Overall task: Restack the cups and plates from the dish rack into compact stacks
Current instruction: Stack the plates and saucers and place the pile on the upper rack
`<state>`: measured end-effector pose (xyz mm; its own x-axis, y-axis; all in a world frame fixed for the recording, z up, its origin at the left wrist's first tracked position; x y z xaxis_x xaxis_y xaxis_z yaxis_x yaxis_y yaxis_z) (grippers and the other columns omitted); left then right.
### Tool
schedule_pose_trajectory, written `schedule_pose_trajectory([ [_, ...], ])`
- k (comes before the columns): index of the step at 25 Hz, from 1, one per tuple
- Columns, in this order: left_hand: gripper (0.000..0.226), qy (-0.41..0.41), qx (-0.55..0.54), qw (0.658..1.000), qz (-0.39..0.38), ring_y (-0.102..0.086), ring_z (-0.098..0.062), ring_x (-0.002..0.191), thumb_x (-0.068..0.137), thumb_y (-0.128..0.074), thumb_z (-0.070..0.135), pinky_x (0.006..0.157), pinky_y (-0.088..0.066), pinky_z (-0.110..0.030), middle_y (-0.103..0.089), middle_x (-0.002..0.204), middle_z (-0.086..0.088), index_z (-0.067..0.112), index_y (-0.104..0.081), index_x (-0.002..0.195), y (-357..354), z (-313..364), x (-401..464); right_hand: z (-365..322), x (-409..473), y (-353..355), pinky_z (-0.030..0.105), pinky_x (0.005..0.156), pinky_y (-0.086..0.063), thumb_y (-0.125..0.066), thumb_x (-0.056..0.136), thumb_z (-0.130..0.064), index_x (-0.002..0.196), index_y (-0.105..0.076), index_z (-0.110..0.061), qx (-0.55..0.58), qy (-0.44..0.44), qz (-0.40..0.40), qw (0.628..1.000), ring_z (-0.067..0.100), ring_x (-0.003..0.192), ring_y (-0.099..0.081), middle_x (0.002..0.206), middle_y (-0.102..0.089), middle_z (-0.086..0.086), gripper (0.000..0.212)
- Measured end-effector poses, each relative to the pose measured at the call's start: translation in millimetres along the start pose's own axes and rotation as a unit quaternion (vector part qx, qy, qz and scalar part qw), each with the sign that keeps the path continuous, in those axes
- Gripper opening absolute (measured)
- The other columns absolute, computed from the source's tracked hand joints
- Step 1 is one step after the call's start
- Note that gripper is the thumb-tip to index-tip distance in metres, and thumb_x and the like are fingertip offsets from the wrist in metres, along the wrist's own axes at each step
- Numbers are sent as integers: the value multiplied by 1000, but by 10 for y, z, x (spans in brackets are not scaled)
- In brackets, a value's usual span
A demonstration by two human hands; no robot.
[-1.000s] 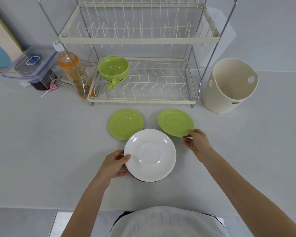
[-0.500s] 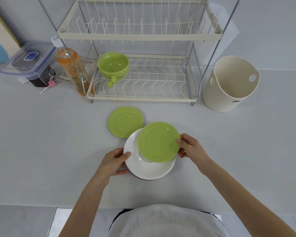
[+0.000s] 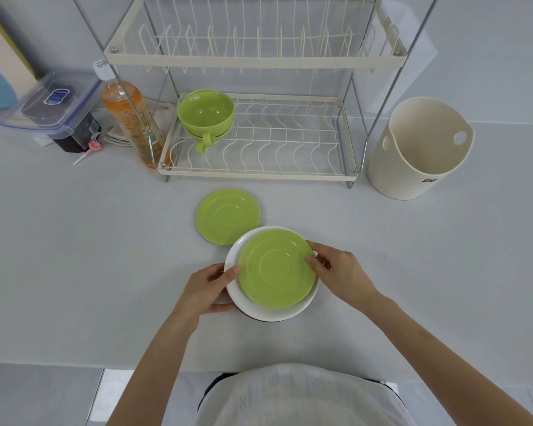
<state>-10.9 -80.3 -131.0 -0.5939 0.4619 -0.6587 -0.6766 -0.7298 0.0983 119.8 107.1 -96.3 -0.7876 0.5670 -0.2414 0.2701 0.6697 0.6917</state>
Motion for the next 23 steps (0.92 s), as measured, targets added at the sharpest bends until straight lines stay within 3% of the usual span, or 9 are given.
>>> schedule_pose_trajectory([
  [3, 27, -2, 0, 1000, -4, -65, -11, 78, 82, -63, 30, 51, -56, -19, -66, 91, 5, 19, -63, 106, -8, 12, 0, 11, 19, -2, 22, 70, -39, -47, 93, -24, 130, -51, -23, -32, 13, 17, 999, 18, 72, -49, 78, -48, 1, 38],
  [8, 27, -3, 1, 1000, -6, -65, -11, 77, 81, -65, 28, 50, -56, -18, -65, 91, 6, 20, -62, 106, -4, 16, 7, 29, -8, -32, 29, 69, -44, -52, 90, -30, 133, -47, -31, -94, 31, -13, 995, 1, 58, -40, 77, -35, -14, 43],
  [10, 26, -2, 4, 1000, -12, -66, -10, 77, 82, -64, 28, 52, -57, -19, -66, 92, 5, 20, -61, 106, -2, 20, 11, -36, 9, -33, 31, 72, -46, -53, 89, -28, 129, -51, -29, -82, 31, -16, 996, 5, 60, -42, 74, -33, -17, 39],
  [14, 24, 4, 6, 1000, -26, -66, -11, 80, 83, -62, 26, 62, -59, -24, -67, 93, 5, 21, -61, 107, 10, 2, 28, -311, 367, 85, 29, 86, -45, -52, 90, -19, 118, -62, -16, -31, 35, 36, 998, 18, 75, -53, 80, -49, -4, 30],
  [17, 20, 9, 5, 999, -30, -67, -12, 82, 83, -63, 25, 68, -59, -29, -68, 95, 3, 23, -62, 102, 20, -4, 41, -459, 797, -49, 20, 90, -38, -52, 90, -21, 119, -61, -10, 6, -28, -29, 999, 24, 105, -59, 110, -65, 12, 32],
  [19, 16, 10, 9, 999, -32, -67, -13, 83, 83, -63, 26, 68, -59, -28, -68, 96, 2, 25, -62, 99, 24, 5, 40, -509, 1004, -246, 27, 95, -40, -53, 89, -23, 118, -61, -4, 30, -88, -83, 992, 28, 114, -57, 117, -66, 15, 35],
  [21, 20, 11, 11, 999, -34, -67, -13, 83, 82, -63, 27, 66, -59, -27, -68, 98, 1, 23, -63, 101, 22, 8, 43, -526, 1127, -415, 31, 91, -45, -55, 87, -23, 114, -62, 2, 47, -130, -101, 985, 29, 107, -60, 106, -70, 18, 38],
  [23, 20, 12, 15, 999, -36, -66, -12, 83, 82, -63, 27, 64, -58, -25, -68, 98, 2, 23, -62, 102, 22, 6, 46, -506, 1205, -505, 29, 83, -46, -58, 85, -19, 109, -64, 2, 62, -165, -92, 980, 27, 86, -61, 83, -68, 15, 32],
])
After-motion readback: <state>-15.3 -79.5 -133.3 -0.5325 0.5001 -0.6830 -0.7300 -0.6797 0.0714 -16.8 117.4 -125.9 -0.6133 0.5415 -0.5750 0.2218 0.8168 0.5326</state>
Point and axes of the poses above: each hand's wrist, its own x-axis towards the middle knuckle, its own y-axis out of the back of the hand, z = x × y, the point moved 7 cm from there along x, towards the middle knuckle
